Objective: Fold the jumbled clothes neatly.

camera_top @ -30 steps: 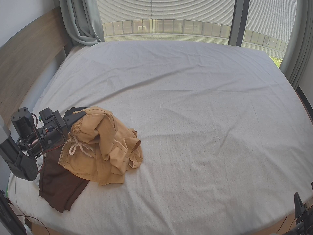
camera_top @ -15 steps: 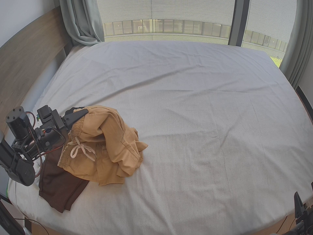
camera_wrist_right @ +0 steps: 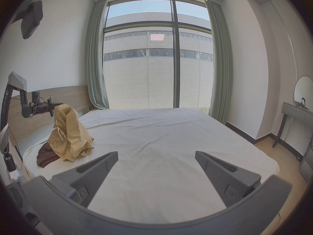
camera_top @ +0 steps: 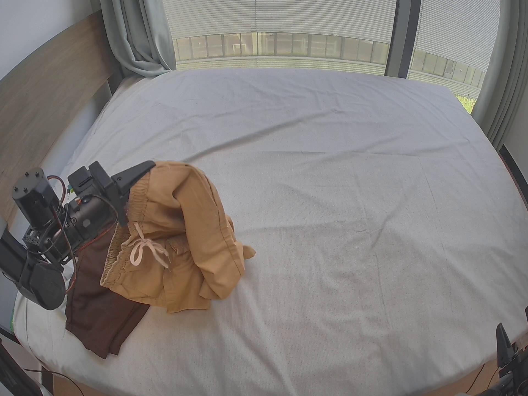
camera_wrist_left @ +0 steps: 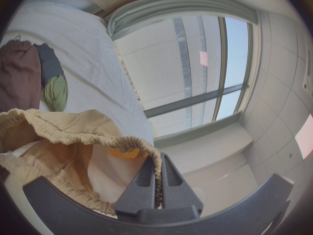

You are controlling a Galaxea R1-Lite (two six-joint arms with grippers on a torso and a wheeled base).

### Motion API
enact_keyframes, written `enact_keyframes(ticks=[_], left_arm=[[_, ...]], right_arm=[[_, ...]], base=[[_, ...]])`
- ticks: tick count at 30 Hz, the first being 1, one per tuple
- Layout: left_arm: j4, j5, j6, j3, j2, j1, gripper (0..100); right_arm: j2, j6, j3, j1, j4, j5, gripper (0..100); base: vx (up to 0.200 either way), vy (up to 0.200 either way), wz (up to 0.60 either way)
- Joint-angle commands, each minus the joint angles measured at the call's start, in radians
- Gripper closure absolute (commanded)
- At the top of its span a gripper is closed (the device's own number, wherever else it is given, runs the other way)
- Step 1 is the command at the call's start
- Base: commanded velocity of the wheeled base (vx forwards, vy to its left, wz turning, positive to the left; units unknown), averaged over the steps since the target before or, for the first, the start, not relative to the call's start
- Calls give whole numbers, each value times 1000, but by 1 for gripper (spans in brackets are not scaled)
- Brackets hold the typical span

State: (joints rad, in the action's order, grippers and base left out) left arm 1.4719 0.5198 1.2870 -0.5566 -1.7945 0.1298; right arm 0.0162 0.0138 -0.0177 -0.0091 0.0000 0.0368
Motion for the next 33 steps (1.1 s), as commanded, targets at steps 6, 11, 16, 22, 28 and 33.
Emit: enact_keyframes(ticks=[6,11,16,22,28,33], left_arm=[[2,-90,94,-68,14,108,100],[1,-169,164,-114,3,162,100],[-7,-175,202,-123,-2,218,100],[-12,-178,248,-155,-11,283,100],[-13,-181,265,-178,-34,372,100],[-13,-181,298,-213,-36,441,100]], right_arm=[[-16,0,16,0,0,0,0],[-16,0,18,0,0,0,0],[-16,0,16,0,0,0,0],[-16,0,16,0,0,0,0],[-16,0,16,0,2,0,0],[-16,-2,16,0,0,0,0]], base=[[0,0,0],[0,0,0],[0,0,0],[0,0,0],[0,0,0],[0,0,0]])
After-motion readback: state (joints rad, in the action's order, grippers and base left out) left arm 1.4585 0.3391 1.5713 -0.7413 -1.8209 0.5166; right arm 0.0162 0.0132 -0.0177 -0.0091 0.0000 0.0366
